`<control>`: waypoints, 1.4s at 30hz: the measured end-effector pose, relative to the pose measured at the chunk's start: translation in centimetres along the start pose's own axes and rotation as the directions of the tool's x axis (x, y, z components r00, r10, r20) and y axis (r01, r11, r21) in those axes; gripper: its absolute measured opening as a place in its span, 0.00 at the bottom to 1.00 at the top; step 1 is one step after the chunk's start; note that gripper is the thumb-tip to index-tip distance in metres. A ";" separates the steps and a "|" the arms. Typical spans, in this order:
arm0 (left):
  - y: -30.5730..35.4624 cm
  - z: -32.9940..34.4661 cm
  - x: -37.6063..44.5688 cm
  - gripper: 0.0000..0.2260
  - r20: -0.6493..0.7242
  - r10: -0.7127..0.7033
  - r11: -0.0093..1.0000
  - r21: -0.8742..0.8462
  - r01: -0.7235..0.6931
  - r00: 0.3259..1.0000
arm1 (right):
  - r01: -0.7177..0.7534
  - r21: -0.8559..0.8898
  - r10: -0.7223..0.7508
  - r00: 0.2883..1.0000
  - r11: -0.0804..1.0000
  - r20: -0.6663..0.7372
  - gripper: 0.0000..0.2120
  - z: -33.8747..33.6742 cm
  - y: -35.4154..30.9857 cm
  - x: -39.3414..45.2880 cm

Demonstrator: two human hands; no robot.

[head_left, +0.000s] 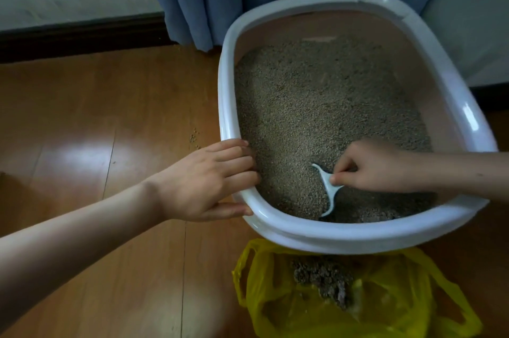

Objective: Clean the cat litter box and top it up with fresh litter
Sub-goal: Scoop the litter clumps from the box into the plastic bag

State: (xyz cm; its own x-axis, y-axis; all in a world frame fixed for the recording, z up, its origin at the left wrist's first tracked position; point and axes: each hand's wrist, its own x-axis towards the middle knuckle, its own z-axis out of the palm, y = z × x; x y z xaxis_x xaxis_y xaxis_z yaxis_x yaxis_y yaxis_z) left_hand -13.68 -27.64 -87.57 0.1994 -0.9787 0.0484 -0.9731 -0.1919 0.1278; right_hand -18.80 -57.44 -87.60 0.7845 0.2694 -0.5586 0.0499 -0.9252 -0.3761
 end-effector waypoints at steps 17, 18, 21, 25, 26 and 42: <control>-0.1 -0.4 -0.4 0.23 -0.022 -0.061 0.998 -0.002 0.061 0.998 | 0.078 0.517 -0.027 0.994 0.852 -0.105 0.03 3.1 1.6 0.5; 0.0 -0.4 -0.4 0.23 -0.025 -0.065 0.998 -0.005 0.065 0.998 | 0.086 0.528 -0.033 0.993 0.845 -0.109 0.03 2.9 1.5 0.4; 0.0 -0.5 -0.4 0.23 -0.043 -0.067 0.998 -0.005 0.067 0.997 | 0.107 0.537 -0.047 0.991 0.837 -0.123 0.04 2.3 1.7 0.2; 0.1 -0.7 -0.4 0.23 -0.074 -0.066 0.998 0.000 0.066 0.995 | 0.103 0.566 -0.026 0.990 0.818 -0.142 0.07 1.9 2.7 -0.2; 0.1 -0.8 -0.5 0.23 -0.076 -0.065 0.998 -0.001 0.065 0.995 | 0.091 0.578 -0.018 0.991 0.811 -0.131 0.08 1.7 3.0 -0.3; 0.6 -0.7 -0.5 0.22 -0.083 -0.068 0.997 0.042 0.072 0.994 | 0.009 -0.933 -0.292 0.951 0.361 -0.104 0.10 -8.4 -4.7 -6.1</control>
State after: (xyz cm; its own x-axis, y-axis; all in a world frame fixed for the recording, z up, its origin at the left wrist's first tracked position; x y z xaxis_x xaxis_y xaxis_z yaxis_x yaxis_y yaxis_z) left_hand -14.25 -27.20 -86.80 0.2741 -0.9540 0.1216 -0.9603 -0.2646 0.0889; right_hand -18.62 -56.96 -76.15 0.7953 0.4989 -0.3445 0.6017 -0.5804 0.5486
